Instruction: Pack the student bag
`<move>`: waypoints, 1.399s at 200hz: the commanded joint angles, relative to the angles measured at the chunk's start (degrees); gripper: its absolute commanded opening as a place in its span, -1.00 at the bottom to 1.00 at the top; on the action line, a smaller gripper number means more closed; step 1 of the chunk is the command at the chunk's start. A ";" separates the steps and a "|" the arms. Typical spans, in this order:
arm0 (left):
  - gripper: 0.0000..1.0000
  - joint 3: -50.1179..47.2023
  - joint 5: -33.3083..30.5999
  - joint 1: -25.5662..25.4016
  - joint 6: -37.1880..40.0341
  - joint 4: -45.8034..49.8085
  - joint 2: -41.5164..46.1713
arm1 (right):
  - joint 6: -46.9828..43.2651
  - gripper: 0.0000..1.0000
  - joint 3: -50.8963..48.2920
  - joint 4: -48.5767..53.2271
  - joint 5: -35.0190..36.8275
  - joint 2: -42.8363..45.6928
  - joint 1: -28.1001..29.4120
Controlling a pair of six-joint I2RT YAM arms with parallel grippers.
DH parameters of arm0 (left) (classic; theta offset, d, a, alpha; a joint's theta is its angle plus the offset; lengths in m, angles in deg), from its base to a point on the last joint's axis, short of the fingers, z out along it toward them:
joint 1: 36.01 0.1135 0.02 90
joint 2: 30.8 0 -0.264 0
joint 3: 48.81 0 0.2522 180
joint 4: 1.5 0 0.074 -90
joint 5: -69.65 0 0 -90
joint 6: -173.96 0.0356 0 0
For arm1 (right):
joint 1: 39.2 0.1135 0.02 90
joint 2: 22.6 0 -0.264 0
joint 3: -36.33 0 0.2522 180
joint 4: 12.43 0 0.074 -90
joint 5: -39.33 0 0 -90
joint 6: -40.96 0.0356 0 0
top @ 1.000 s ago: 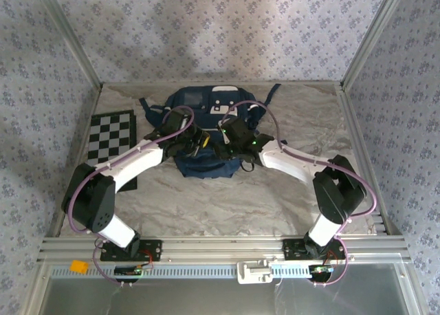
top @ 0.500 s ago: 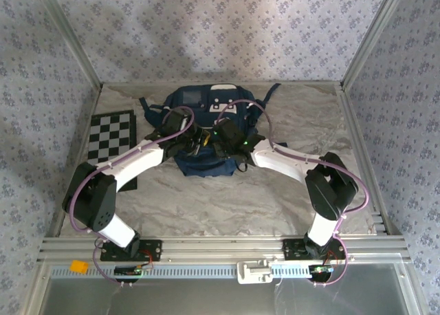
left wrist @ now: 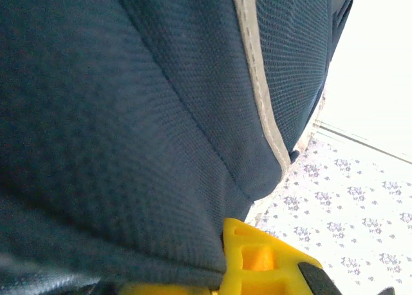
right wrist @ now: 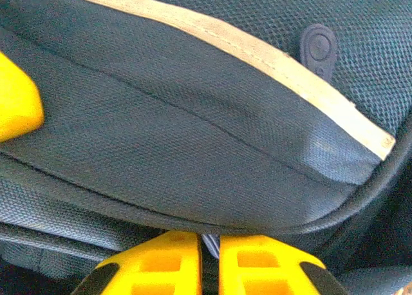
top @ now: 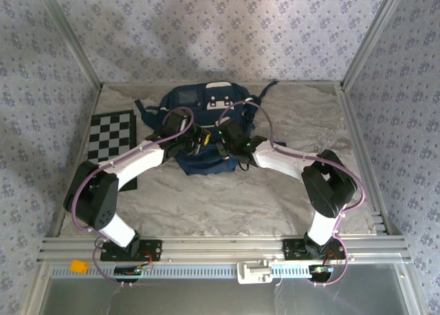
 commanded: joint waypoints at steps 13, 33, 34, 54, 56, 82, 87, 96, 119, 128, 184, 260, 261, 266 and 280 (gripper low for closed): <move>-1.00 -1.22 9.40 -0.42 1.80 -2.21 2.92 | -3.49 -1.00 -2.64 -9.59 -2.29 1.87 -2.68; -1.00 -1.70 10.12 0.20 3.09 -1.51 3.45 | -2.80 -1.00 -5.78 -11.54 -2.69 3.88 -3.75; -1.00 -1.70 10.09 0.22 3.17 -1.36 3.50 | -2.65 -1.00 -5.87 -11.45 -2.47 3.93 -3.78; -1.00 -2.36 11.11 1.53 6.74 -0.67 4.10 | 3.45 -1.00 -7.43 -8.56 1.59 5.84 -4.97; -1.00 -2.37 11.45 1.66 7.23 -0.68 4.13 | 4.41 -1.00 -7.69 -8.16 1.98 6.05 -5.08; -1.00 -1.80 16.81 4.27 16.14 2.40 3.99 | 10.86 -1.00 -11.38 -5.34 5.47 8.69 -5.03; -1.00 -1.50 17.63 4.87 18.46 3.69 3.89 | 11.46 -1.00 -12.04 -5.06 5.86 9.40 -4.95; -1.00 -0.98 19.47 6.30 22.18 5.68 3.52 | 12.05 -1.00 -13.06 -5.23 4.93 10.64 -4.70; -1.00 -1.00 25.28 10.72 27.79 5.44 2.36 | 9.45 -1.00 -12.50 -4.77 -6.35 12.23 -3.54; -1.00 -0.64 27.64 11.68 27.78 4.73 1.69 | 7.43 -1.00 -12.24 -5.75 -13.38 12.33 -3.01; -1.00 -0.96 26.51 11.35 21.65 0.76 3.48 | 6.70 -0.74 -2.55 2.06 -19.07 5.62 -0.73; -1.00 -0.73 26.67 11.31 17.59 -2.05 1.95 | 7.14 -0.28 4.25 2.94 -18.75 0.01 -1.48; -1.00 -0.73 26.63 11.31 17.58 -2.07 1.96 | 7.11 -0.28 4.24 2.82 -18.46 -0.02 -1.45; -1.00 -0.69 26.62 11.22 17.47 -2.15 1.84 | 6.97 -0.24 4.30 2.59 -16.95 -0.20 -1.29; -1.00 -0.75 26.64 11.20 17.00 -2.41 1.86 | 5.91 -0.19 5.01 2.92 -13.97 -0.84 -0.67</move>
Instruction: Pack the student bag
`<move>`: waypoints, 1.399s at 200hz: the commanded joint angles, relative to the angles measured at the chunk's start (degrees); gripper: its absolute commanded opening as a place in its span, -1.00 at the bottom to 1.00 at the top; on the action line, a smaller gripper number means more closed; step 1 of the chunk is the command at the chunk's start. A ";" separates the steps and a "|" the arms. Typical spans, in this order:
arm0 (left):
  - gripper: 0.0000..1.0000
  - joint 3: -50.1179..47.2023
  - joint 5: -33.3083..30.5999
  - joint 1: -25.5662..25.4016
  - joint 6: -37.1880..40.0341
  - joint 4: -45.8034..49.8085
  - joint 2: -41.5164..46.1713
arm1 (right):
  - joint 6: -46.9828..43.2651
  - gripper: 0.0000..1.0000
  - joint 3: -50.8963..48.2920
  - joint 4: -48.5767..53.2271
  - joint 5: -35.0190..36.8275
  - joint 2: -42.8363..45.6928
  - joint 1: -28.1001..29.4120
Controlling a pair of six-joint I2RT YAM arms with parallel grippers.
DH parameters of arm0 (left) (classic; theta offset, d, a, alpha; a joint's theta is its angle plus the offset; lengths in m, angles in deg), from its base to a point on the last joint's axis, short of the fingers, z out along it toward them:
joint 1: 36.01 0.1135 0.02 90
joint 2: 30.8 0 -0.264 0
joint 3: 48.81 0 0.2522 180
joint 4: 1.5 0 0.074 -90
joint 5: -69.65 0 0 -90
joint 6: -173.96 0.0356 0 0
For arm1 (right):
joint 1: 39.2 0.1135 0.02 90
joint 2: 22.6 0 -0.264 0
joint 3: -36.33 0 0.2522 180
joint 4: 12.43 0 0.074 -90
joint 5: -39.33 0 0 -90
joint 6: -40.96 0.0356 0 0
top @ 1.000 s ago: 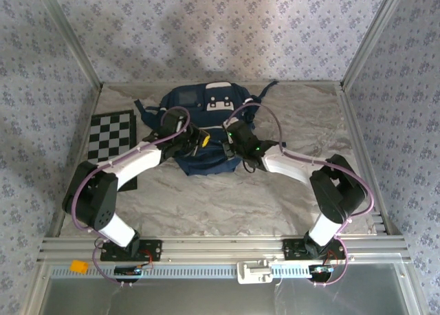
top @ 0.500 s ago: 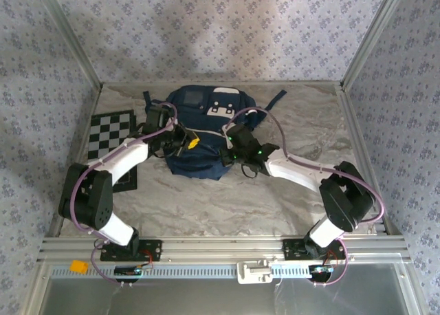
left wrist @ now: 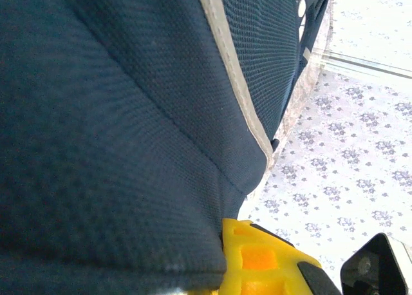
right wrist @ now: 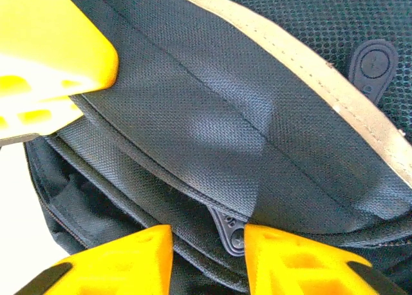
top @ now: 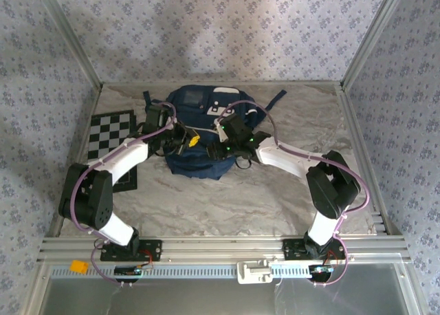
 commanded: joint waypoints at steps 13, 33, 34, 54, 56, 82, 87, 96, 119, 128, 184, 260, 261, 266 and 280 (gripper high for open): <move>-1.00 1.24 4.91 -1.02 -1.63 -5.11 0.74 | -2.46 -0.11 3.10 -1.01 7.96 -2.51 1.36; -1.00 0.56 4.63 -1.28 -3.67 -6.46 0.91 | -0.97 -0.06 4.34 -0.30 14.71 -3.98 2.48; -1.00 0.54 4.62 -1.28 -3.74 -6.49 0.92 | -0.77 -0.06 4.49 -0.25 14.92 -4.05 2.49; -1.00 -0.20 3.89 -2.17 -6.36 -7.68 0.98 | 1.17 -0.05 5.00 -1.65 17.02 -4.90 2.59; -1.00 -0.29 3.81 -2.27 -6.69 -7.88 0.96 | 1.25 -0.05 4.93 -1.89 17.12 -4.97 2.65; -1.00 -2.08 2.86 -3.59 -11.98 -11.61 1.06 | 0.22 -0.08 5.21 -5.03 22.32 -5.70 4.70; -1.00 -2.21 2.41 -3.93 -12.66 -12.25 1.06 | 0.13 -0.12 5.09 -5.94 22.91 -5.63 5.05; -1.00 -2.11 1.82 -4.43 -13.74 -12.37 1.16 | 0.55 -0.19 4.04 -8.33 23.47 -5.19 5.38; -1.00 -1.77 1.27 -5.79 -15.91 -13.06 0.93 | 2.33 -0.15 1.67 -14.22 20.89 -4.70 4.61; -1.00 -1.71 1.39 -6.06 -16.48 -13.78 0.85 | 2.61 -0.09 2.62 -13.47 22.19 -5.35 4.52; -1.00 -1.84 1.53 -6.91 -17.24 -13.20 1.89 | -2.15 -0.62 3.03 -16.38 25.22 -7.48 4.26; -1.00 -2.59 0.04 -4.31 -8.57 -1.01 5.78 | 0.29 -1.00 -0.82 -8.50 33.65 -1.29 2.02; -1.00 -2.57 -0.05 -4.24 -8.43 -0.86 5.86 | 0.34 -1.00 -0.86 -8.36 33.57 -1.12 1.95; -1.00 -2.59 -0.23 -3.78 -7.27 0.54 6.23 | 0.82 -1.00 -0.89 -7.31 33.29 -0.40 1.47; -1.00 -2.72 -0.35 -2.34 -4.78 3.72 7.52 | 3.37 -1.00 -3.14 -2.51 34.23 1.14 0.44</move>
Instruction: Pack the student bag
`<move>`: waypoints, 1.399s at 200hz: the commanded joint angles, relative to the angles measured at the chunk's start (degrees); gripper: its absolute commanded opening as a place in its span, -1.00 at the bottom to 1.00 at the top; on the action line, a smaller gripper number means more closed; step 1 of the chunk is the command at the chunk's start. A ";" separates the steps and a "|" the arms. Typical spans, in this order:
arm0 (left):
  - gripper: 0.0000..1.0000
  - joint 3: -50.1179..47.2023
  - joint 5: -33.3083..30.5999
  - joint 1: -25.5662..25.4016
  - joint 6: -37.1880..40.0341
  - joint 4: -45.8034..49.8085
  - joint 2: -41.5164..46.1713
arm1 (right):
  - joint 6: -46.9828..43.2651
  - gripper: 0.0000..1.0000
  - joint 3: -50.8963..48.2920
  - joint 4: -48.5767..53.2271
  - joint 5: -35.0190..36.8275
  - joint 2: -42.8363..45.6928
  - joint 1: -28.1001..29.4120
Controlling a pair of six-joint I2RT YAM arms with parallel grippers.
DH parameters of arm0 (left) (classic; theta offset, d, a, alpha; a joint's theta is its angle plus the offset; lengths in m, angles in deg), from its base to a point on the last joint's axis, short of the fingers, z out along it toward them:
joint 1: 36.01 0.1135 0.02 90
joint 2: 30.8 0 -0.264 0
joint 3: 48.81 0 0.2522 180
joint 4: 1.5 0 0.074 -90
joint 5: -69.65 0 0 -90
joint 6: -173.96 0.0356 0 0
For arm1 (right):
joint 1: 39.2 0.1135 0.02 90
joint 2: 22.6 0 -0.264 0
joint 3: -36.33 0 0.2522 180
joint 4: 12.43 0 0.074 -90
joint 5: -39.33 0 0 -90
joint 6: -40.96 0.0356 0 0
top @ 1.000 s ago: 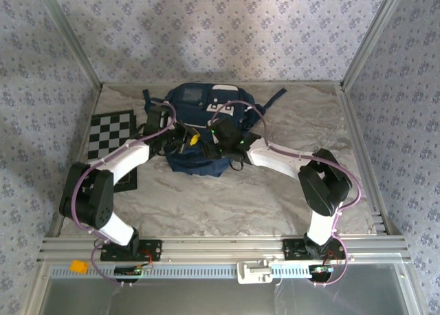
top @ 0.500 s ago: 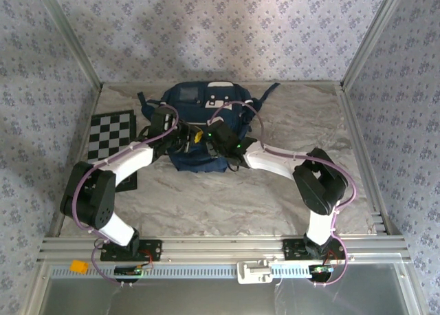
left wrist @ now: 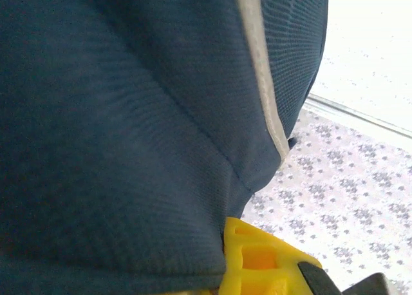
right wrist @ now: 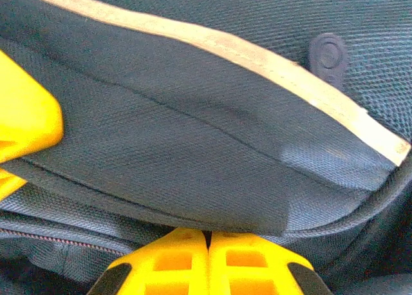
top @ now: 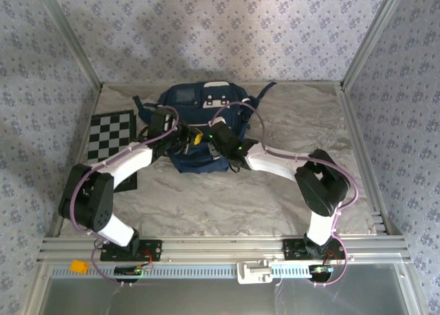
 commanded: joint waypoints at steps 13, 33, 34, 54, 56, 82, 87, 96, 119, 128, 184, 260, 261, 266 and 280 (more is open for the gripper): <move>-1.00 -0.02 7.87 2.85 9.13 12.11 7.10 | 6.58 -1.00 -3.95 7.81 9.06 5.94 -5.85; -1.00 0.33 9.15 5.29 12.98 14.03 7.87 | 7.24 -1.00 -7.53 8.69 7.24 9.42 -6.57; -1.00 0.38 9.20 5.42 13.12 14.28 7.81 | 7.23 -1.00 -7.75 8.68 7.18 9.65 -6.54; -1.00 3.92 10.98 6.75 19.33 18.56 6.57 | 5.66 -1.00 -9.77 9.21 4.54 12.61 -4.69; -1.00 4.42 11.06 6.89 19.92 19.49 6.40 | 5.54 -1.00 -10.05 9.09 4.11 12.87 -4.43; -1.00 8.47 12.26 8.39 24.70 21.68 4.19 | 5.08 -1.00 -11.62 7.50 -3.08 15.06 -0.53; -1.00 9.33 12.53 8.60 25.72 21.80 3.64 | 5.94 -1.00 -11.36 7.76 -3.48 15.09 0.22; -0.99 11.19 12.32 8.71 28.21 21.95 2.74 | 7.96 -1.00 -11.01 7.56 -5.53 15.07 0.98; -0.83 15.84 13.38 10.03 33.48 23.88 -1.88 | 10.81 -1.00 -10.43 4.86 -10.30 14.98 2.48; -0.70 17.45 12.48 11.17 34.69 25.95 -3.83 | 11.02 -1.00 -9.51 4.76 -10.69 14.73 3.39; 0.10 7.32 5.03 6.96 20.72 15.76 3.62 | 14.25 -1.00 -6.01 4.29 -11.65 8.87 4.43; -0.04 -6.94 -12.76 -4.17 -6.58 3.61 7.10 | 14.35 -1.00 -5.56 4.06 -10.48 6.16 4.12; -0.05 -6.90 -12.83 -4.19 -6.59 3.58 6.98 | 14.35 -1.00 -5.54 4.13 -10.42 6.09 4.12; -0.13 -6.64 -13.45 -4.20 -6.55 3.91 6.43 | 14.34 -1.00 -5.35 4.67 -9.89 6.03 4.13; -0.47 -5.65 -15.28 -4.19 -5.63 6.77 5.74 | 14.52 -1.00 -4.92 6.88 -7.39 5.88 3.96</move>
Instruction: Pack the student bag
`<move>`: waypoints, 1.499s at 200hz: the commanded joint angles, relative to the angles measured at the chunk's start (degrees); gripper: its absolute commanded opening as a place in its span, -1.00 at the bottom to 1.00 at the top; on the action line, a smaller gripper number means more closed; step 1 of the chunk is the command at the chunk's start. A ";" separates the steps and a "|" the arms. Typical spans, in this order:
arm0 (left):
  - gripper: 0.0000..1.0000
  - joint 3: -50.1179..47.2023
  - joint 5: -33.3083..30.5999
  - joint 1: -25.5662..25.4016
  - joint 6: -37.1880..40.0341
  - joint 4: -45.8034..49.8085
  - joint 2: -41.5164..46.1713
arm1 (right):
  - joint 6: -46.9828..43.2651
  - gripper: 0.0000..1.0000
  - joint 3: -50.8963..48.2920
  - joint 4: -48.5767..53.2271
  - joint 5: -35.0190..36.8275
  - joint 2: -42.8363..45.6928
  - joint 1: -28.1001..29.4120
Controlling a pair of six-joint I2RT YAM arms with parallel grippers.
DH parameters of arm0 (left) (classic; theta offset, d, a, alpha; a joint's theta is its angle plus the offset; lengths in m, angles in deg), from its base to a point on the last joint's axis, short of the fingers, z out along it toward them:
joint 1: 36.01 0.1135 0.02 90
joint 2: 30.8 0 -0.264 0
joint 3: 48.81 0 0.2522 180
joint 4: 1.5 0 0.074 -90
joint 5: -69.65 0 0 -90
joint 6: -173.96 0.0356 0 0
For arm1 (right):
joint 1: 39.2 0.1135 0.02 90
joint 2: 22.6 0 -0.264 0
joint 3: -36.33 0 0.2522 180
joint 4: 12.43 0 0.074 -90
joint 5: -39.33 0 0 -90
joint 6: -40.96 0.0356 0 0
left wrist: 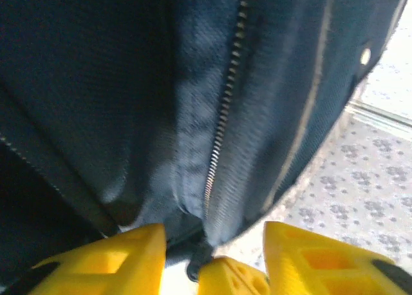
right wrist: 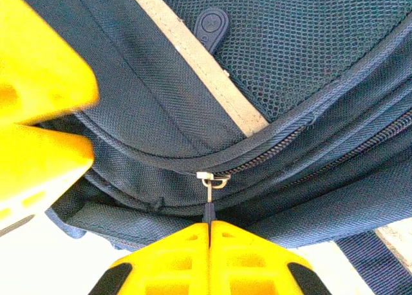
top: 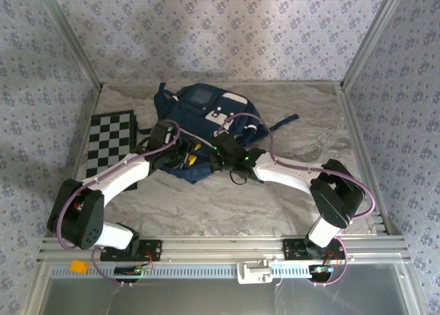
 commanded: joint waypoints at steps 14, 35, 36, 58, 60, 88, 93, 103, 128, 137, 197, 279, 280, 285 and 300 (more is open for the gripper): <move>-0.68 1.67 -8.85 -0.26 -1.95 2.41 -1.05 | 0.58 -1.00 2.10 5.53 4.79 -1.15 -0.35; -1.00 1.34 -9.88 0.55 0.66 4.88 -0.79 | -0.79 -1.00 1.76 6.88 5.18 -0.76 -2.89; -1.00 1.34 -9.90 0.63 0.80 5.06 -0.81 | -0.93 -1.00 1.71 6.85 5.11 -0.74 -3.01; -1.00 1.12 -9.19 2.20 3.84 7.99 -0.97 | -3.42 -1.00 0.74 7.31 5.29 -0.36 -5.90; -1.00 1.15 -9.19 2.37 4.16 8.44 -0.98 | -3.67 -1.00 0.83 7.45 5.41 -0.32 -6.17; -1.00 0.59 -7.13 3.56 6.33 8.51 -0.90 | -6.27 -1.00 2.60 9.81 7.58 -1.45 -9.41; -1.00 0.87 -6.57 3.47 6.76 8.29 -0.99 | -6.78 -1.00 3.16 10.06 7.40 -1.59 -9.79; -1.00 1.67 -4.68 3.43 7.53 7.67 -1.17 | -8.13 -1.00 3.67 9.55 5.74 -1.31 -10.07; -1.00 4.62 -3.89 2.24 9.63 8.76 -0.75 | -11.09 -1.00 1.96 4.31 0.39 2.15 -8.14; -1.00 4.92 -3.68 1.96 9.43 7.98 -0.65 | -11.88 -0.97 2.73 4.07 -1.90 1.96 -7.06; -1.00 7.62 -2.03 2.20 4.51 4.04 1.47 | -6.33 -0.13 9.03 8.38 -6.60 -1.28 -0.27; -1.00 9.95 -1.48 1.78 4.01 4.72 1.94 | 3.47 0.16 16.68 13.87 0.86 -8.73 -0.25; -1.00 9.99 -1.48 1.77 4.01 4.72 1.92 | 3.36 0.16 16.82 13.82 0.88 -8.81 -0.24; -1.00 9.99 -1.44 1.76 4.05 4.61 1.89 | 3.10 0.17 17.64 14.01 1.19 -9.31 -0.23; -1.00 10.10 -1.65 1.76 4.09 4.80 1.99 | 3.45 0.17 19.90 16.31 2.44 -11.40 -0.25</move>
